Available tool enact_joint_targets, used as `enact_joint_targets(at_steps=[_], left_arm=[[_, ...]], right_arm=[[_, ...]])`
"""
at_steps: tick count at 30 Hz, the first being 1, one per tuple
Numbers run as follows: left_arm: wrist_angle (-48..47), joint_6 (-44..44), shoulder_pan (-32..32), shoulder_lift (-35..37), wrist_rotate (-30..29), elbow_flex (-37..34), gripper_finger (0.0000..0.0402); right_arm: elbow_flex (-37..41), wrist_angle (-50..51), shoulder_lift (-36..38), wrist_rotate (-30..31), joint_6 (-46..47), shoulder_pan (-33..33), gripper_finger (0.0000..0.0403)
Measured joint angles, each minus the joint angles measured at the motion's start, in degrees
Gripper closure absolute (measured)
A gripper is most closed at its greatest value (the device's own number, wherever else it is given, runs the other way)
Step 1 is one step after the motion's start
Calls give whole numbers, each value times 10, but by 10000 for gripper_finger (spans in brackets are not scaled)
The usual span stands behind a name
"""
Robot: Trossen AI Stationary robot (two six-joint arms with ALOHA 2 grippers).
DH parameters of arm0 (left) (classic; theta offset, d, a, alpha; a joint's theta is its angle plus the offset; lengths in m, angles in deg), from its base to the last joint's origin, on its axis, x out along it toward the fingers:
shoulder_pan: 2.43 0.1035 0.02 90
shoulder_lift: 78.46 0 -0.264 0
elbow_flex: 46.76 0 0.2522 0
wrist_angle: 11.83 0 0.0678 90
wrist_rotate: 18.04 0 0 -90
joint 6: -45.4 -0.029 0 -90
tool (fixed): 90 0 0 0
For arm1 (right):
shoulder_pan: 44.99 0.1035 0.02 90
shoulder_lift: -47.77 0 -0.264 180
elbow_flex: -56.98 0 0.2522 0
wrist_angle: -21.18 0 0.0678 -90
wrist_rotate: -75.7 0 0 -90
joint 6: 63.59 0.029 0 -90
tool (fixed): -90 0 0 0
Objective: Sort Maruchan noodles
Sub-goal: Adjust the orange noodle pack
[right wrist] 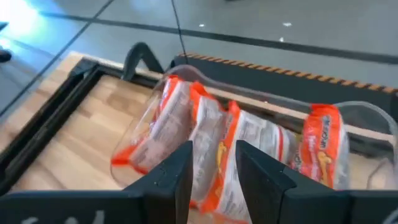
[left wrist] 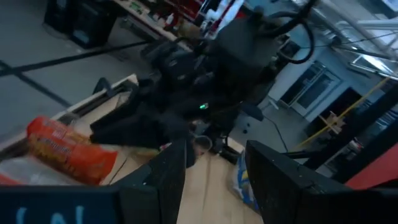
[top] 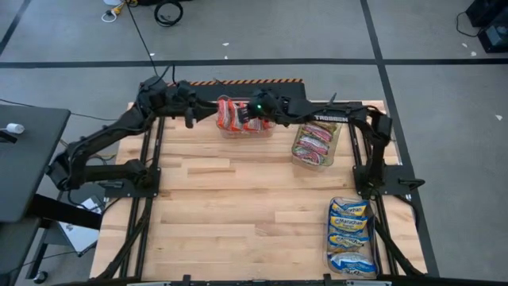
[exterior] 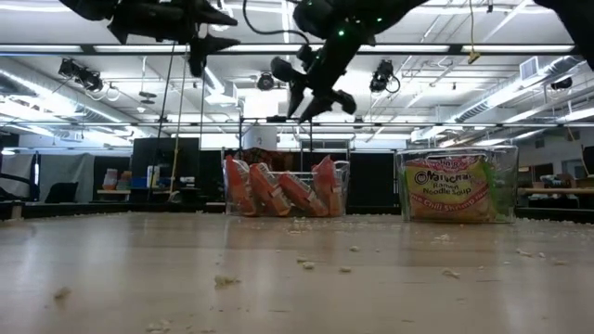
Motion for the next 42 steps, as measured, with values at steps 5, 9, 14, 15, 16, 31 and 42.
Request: enact_joint_targets(at_steps=[5,9,14,15,16,31,42], left_arm=[[-2,1,-2,2,50,33,230],[-1,-5,-2,6,118,48,230],[-21,-7,2,13,173,47,230],[-23,-7,2,13,183,47,230],[-31,-4,2,15,196,47,230],[-124,-17,-30,161,175,47,230],[-353,-147,-88,226,45,46,230]], right_arm=[[-93,97,-64,-6,21,-7,275],[-150,142,-125,0,20,-6,274],[-179,159,-177,2,35,-10,274],[-180,160,-184,3,33,-12,274],[-181,159,-192,3,26,-13,274],[-176,189,-219,6,2,-16,326],[-175,190,-186,-28,42,-24,397]])
